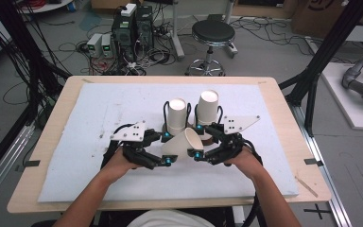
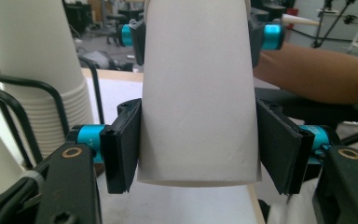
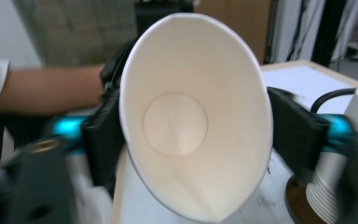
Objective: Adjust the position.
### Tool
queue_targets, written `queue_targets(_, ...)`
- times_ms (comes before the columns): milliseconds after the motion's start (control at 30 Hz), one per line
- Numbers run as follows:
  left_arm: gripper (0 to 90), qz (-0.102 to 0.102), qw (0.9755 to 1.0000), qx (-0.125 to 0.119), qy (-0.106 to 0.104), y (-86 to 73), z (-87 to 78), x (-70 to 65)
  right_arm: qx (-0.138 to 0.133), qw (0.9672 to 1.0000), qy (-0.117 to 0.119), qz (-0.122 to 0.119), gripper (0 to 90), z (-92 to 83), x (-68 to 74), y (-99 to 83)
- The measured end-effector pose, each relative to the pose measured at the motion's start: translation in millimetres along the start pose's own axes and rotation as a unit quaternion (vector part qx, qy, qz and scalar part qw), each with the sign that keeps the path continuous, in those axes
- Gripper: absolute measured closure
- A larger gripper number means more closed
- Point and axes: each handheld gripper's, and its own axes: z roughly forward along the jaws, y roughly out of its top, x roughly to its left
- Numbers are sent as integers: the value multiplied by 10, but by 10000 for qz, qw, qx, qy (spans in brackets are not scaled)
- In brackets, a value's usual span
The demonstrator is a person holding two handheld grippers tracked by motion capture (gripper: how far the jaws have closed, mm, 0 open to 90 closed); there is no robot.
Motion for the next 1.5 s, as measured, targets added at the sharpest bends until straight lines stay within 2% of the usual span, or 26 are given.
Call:
queue_targets(100, 361, -30, 9999, -133, 22, -6, -21, 8, -261, 9996, -6, 145, 185, 3, -7, -2)
queue_targets(167, 361, -22, 9998, -179, 10, -9, -17, 7, -295, 9994, -80, 178, 185, 27, -12, -12)
queue_targets(267, 360, -13, 9999, -139, -44, -15, 6, -1, -206, 9997, -35, 114, 199, 71, -9, -29)
queue_targets(333, 362, 18, 10000, -51, -57, -27, 22, -1, -220, 9997, 79, -53, 295, 81, 2, -26)
queue_targets(367, 362, 27, 10000, -11, -55, -31, 30, -4, -210, 9996, 87, -140, 301, 80, 9, -21)
queue_targets(500, 348, 2, 9999, 160, 48, -37, 62, -10, -46, 9995, 73, -290, 331, 74, 13, -16)
queue_targets(600, 288, 2, 9994, 306, 136, -47, 71, -8, 62, 9995, 49, -295, 341, 72, 13, -11)
queue_targets(700, 295, 18, 9993, 362, 76, -56, 86, -12, 175, 9993, 53, -326, 346, 75, 16, 4)
queue_targets(800, 359, 70, 9990, 433, 21, -56, 92, -24, 214, 9991, 68, -355, 349, 79, 24, 18)
queue_targets(933, 362, 49, 9995, 300, 25, -43, 76, -17, 92, 9998, 33, -172, 275, 84, 23, 17)
queue_targets(1000, 363, -8, 9999, 152, 45, -31, 44, -8, -144, 9998, -9, -109, 177, 77, 32, 15)
queue_targets(1100, 363, -47, 10000, -30, 73, -12, -3, 6, -236, 9997, -60, -22, 177, 48, 16, 0)
queue_targets(1167, 362, -24, 10000, -29, 64, -8, -6, 0, -218, 9997, -105, 3, 178, 50, 2, -19)
queue_targets(1233, 363, -1, 10000, 15, 48, -9, 9, -8, -215, 9997, -106, -45, 219, 62, 2, -22)
queue_targets(1300, 364, 17, 10000, 47, 22, -15, 26, -12, -232, 9996, 36, -170, 314, 59, 14, -14)
queue_targets(1433, 364, 110, 9997, 213, 69, -19, 57, -32, -140, 9993, 85, -324, 357, 47, 23, -8)
queue_targets(1500, 342, 125, 9993, 293, 176, -19, 66, -32, -67, 9993, 123, -356, 378, 47, 24, -4)
